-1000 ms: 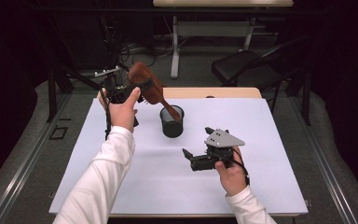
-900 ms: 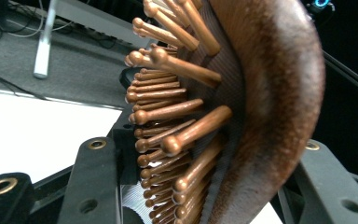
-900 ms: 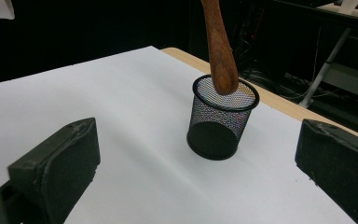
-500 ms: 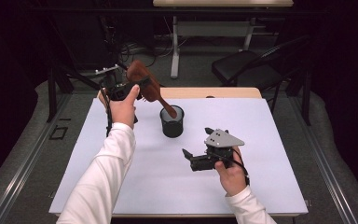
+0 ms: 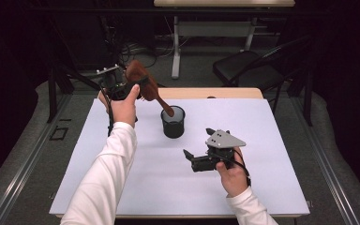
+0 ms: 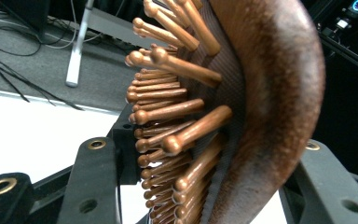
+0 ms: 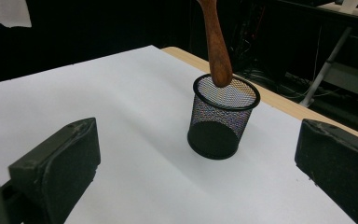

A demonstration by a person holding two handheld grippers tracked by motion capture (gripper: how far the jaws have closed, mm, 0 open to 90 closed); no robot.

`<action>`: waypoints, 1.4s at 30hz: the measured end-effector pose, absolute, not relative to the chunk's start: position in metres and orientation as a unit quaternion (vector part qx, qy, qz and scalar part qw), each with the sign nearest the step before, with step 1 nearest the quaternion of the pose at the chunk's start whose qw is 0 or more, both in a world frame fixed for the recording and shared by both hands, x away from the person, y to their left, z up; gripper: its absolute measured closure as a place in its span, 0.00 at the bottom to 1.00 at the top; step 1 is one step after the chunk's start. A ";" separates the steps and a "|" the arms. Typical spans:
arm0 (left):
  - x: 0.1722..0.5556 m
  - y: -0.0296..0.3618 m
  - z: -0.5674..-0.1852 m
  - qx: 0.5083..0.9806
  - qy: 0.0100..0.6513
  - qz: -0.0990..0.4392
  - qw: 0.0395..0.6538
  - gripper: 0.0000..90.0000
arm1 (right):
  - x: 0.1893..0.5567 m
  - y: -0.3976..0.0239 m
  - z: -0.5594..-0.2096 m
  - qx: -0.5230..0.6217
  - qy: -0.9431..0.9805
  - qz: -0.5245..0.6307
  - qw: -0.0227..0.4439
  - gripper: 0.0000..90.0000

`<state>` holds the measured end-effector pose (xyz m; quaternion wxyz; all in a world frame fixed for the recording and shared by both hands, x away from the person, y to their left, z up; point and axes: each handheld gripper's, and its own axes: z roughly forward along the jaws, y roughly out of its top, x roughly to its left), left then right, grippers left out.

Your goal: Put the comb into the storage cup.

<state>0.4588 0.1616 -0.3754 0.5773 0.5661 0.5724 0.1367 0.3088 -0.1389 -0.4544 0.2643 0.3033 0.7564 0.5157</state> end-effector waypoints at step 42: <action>0.468 0.135 -0.399 0.579 0.578 0.148 0.556 0.54 | 0.309 -0.142 -0.453 0.304 0.754 0.519 0.266 0.00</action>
